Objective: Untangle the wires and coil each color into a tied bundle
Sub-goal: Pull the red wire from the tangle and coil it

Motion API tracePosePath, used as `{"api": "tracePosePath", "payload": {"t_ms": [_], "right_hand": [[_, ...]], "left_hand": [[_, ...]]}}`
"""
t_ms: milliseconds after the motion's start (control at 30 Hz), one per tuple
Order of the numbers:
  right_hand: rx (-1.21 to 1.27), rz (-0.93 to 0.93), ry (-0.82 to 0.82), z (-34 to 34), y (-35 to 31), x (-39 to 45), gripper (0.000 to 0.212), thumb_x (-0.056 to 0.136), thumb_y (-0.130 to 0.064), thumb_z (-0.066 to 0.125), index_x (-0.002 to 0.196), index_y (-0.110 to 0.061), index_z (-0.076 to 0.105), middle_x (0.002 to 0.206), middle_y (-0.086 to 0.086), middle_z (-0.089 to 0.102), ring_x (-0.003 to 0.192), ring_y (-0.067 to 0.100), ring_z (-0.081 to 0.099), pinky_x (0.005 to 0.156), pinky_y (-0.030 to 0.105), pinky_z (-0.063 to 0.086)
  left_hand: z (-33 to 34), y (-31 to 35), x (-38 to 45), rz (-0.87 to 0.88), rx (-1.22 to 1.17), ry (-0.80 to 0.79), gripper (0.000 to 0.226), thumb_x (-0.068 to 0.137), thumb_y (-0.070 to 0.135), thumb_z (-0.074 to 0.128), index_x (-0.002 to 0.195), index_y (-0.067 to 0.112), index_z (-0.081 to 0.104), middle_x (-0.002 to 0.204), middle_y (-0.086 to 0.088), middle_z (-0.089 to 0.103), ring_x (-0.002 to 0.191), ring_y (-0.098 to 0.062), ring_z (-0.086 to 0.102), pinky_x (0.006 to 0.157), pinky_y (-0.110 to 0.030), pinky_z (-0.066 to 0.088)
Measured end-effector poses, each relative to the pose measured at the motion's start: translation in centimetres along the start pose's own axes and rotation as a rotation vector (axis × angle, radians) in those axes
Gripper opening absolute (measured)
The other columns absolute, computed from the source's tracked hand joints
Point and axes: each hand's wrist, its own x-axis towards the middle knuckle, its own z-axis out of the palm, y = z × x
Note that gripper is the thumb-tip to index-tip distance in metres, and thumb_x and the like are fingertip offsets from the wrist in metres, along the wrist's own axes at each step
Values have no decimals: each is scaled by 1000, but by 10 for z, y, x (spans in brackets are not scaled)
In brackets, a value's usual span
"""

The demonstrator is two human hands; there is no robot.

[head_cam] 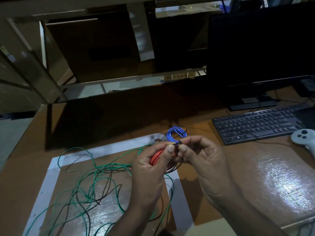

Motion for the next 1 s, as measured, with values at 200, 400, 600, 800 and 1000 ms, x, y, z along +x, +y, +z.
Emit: {"api": "tracePosePath", "payload": {"t_ms": [200,400,600,800,1000], "right_hand": [[9,-1,-2,-1,2,0,8,82,-16,74,88,-21,75,81,12,67,73,16,67,73,38,59],[-21,-12,-13,-2,4,0,10,83,-14,73,89,-23,75,81,9,69,75,17,68,75,43,60],[-44,-35,-7,-3,4,1,11,83,-12,73,88,-22,75,84,11,68,74,18,67,72,39,60],[-61,-60,-9,-5,6,1,10,85,-13,74,89,-22,75,85,13,67,78,21,66,72,40,61],[-114,-81,-14,-8,9,1,11,88,-9,73,93,-19,74,90,15,66,84,26,66,75,48,62]], "left_hand": [[0,-1,0,-15,-10,6,14,85,21,68,90,15,79,78,5,76,71,1,69,61,-12,50],[-1,-3,1,-18,-13,-2,13,85,19,68,91,14,79,76,8,75,67,3,66,60,-11,49],[-1,-3,1,9,-13,-12,14,86,16,67,91,9,78,71,8,73,62,3,63,60,-10,48],[0,-1,0,17,-13,-26,12,88,10,65,90,8,77,64,14,68,55,4,59,58,-8,46],[0,1,-1,23,-13,-35,13,88,10,64,90,7,76,64,13,69,56,5,61,58,-8,46]]}}
